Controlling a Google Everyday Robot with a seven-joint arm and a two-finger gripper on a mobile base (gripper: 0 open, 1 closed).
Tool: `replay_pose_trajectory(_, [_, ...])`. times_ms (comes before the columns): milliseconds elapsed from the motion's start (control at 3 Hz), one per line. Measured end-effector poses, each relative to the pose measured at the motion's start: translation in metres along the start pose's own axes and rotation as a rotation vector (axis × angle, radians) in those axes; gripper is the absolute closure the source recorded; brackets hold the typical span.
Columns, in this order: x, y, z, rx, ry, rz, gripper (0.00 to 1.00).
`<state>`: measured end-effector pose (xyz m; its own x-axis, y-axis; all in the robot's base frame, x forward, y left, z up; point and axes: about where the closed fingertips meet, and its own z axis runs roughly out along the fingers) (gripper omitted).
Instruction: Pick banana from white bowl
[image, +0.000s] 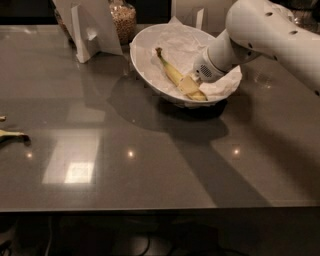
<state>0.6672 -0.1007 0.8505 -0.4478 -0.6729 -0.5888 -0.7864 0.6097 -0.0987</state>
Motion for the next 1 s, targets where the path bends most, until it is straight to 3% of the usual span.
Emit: replay_pose_trajectory(1000, [-0.016, -0.017, -0.040, -0.028, -0.130, 0.041, 1.00])
